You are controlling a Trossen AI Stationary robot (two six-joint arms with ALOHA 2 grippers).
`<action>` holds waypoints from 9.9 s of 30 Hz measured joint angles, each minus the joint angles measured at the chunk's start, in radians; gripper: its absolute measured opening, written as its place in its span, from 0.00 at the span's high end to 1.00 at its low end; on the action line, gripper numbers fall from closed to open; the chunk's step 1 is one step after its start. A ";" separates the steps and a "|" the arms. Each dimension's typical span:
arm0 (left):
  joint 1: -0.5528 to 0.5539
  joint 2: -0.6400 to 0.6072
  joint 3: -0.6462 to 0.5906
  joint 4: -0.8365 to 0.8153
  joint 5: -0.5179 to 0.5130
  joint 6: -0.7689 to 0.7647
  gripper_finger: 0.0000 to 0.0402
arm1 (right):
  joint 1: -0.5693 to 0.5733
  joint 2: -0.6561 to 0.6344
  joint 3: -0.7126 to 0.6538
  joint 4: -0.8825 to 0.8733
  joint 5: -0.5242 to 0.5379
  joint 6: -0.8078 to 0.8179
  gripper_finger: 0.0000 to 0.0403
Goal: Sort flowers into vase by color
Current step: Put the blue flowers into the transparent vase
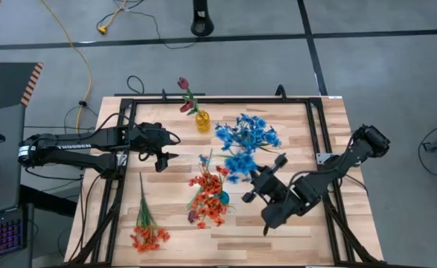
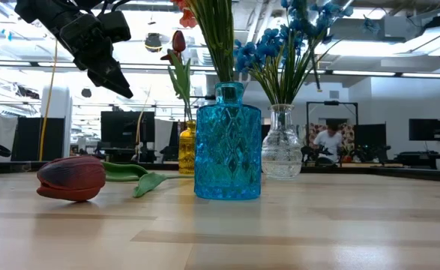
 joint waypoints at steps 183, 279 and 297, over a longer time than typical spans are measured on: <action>0.000 0.000 0.000 0.003 -0.001 -0.011 0.43 | -0.389 -0.296 -0.524 0.669 -0.467 -0.242 0.89; 0.000 0.000 0.000 0.003 -0.001 -0.008 0.43 | -0.475 -0.295 -0.404 0.208 -0.816 0.031 0.42; 0.000 0.000 0.000 0.003 -0.001 -0.008 0.43 | -0.475 -0.297 -0.329 0.103 -0.816 0.035 0.42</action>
